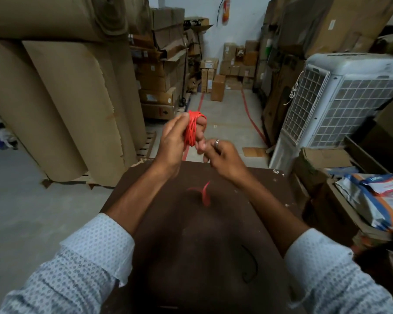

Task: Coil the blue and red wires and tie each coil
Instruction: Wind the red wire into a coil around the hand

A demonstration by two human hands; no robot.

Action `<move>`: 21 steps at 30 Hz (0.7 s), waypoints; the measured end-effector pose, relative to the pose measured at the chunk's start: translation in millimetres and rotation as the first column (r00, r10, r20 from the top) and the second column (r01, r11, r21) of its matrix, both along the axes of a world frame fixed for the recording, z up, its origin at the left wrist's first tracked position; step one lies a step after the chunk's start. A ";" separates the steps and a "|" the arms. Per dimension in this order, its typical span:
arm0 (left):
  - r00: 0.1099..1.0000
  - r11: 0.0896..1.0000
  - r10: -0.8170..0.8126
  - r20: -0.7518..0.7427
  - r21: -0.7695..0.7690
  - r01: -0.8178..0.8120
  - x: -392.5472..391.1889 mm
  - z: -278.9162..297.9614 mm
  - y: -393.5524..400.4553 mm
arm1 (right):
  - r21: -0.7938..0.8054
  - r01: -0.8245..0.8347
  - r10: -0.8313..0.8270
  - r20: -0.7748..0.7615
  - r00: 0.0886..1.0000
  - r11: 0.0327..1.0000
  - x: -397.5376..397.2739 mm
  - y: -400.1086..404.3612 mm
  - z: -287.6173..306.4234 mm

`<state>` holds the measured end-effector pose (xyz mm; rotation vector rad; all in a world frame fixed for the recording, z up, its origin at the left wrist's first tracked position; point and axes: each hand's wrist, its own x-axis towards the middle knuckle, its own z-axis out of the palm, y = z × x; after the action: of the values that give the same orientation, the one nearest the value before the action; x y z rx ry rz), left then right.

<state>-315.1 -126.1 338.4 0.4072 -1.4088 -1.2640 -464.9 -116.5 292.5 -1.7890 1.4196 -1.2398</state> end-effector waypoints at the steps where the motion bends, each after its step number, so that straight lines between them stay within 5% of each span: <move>1: 0.999 1.000 0.029 -0.015 0.002 -0.029 1.5 0.9 -3.6 | 0.030 -0.005 0.005 -0.005 1.000 1.000 6.6 8.6 -7.5; 13: 0.898 0.926 0.375 0.228 -0.130 -0.354 13.7 -27.5 -23.1 | 0.148 -0.229 0.233 -0.005 0.973 0.962 27.6 93.8 46.2; 17: 0.879 0.939 0.325 0.350 -0.229 -0.257 9.4 -32.6 -5.5 | -0.002 -0.153 0.150 -0.184 0.972 0.988 7.0 86.4 81.2; 21: 0.938 0.980 0.184 0.292 -0.124 -0.154 0.1 -28.0 11.7 | -0.212 -0.021 -0.007 -0.132 0.991 0.977 -11.0 66.7 105.7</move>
<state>-315.1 -114.4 310.5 0.6618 -1.6490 -1.0162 -475.9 -49.8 398.2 -2.0518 1.3941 -1.3338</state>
